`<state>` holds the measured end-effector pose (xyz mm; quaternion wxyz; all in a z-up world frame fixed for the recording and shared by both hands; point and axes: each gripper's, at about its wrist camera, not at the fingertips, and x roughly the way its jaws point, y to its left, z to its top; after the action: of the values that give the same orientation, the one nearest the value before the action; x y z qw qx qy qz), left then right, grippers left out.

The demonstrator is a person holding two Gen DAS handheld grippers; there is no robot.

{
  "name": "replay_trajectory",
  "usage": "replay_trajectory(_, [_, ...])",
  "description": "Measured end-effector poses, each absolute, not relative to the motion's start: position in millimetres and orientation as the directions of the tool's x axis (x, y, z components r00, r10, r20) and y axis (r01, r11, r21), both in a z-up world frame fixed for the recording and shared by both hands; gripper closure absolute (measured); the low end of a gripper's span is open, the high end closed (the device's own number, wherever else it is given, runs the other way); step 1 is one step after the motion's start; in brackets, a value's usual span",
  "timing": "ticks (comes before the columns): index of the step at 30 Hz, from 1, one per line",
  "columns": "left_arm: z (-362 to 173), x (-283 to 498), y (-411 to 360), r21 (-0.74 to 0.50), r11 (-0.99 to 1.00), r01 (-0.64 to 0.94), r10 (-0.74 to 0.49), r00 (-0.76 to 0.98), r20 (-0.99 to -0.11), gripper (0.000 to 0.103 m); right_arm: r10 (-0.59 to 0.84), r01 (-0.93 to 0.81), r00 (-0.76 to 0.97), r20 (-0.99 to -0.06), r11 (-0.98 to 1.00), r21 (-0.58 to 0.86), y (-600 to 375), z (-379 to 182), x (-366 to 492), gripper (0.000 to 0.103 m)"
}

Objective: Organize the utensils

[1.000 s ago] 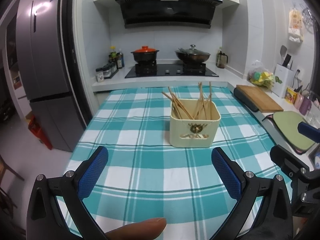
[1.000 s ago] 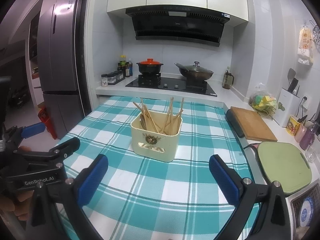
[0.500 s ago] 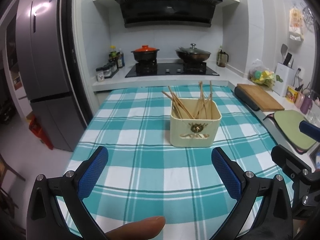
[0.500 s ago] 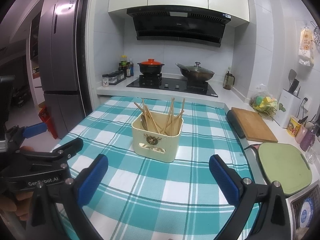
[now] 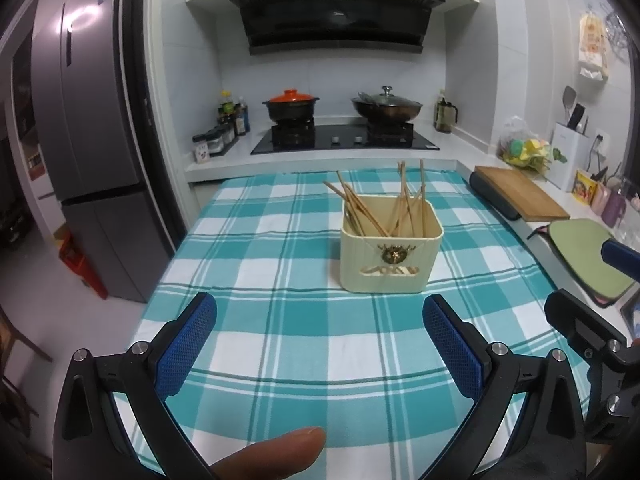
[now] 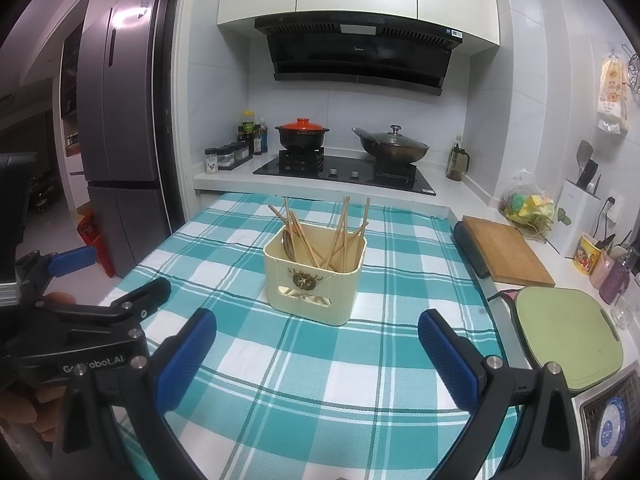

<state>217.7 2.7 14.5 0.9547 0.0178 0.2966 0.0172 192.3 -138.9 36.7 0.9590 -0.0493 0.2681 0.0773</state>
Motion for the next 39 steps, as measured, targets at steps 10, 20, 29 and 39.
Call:
replay_trajectory(10, [18.4, 214.9, 0.9, 0.043, 0.999, -0.020, 0.040, 0.828, -0.559, 0.000, 0.122, -0.176, 0.844, -0.522, 0.983, -0.055, -138.6, 36.9, 192.0, 0.000])
replay_trajectory(20, [18.8, 214.3, -0.1, 0.043, 0.999, -0.021, 0.041, 0.828, -0.559, 0.000, 0.121, -0.178, 0.845, -0.521, 0.982, -0.061, -136.7, 40.1, 191.8, 0.000])
replay_trajectory(29, [19.6, 214.5, -0.4, 0.042, 0.999, -0.022, 0.042, 0.827, -0.561, 0.000, 0.122, -0.182, 0.844, -0.522, 0.981, -0.064, -136.3, 40.5, 190.9, 0.000])
replay_trajectory(39, [18.4, 215.5, -0.3, 0.042, 0.999, -0.022, 0.042, 0.826, -0.563, 0.000, 0.124, -0.185, 0.843, -0.523, 0.981, -0.066, -138.2, 41.1, 189.4, 0.000])
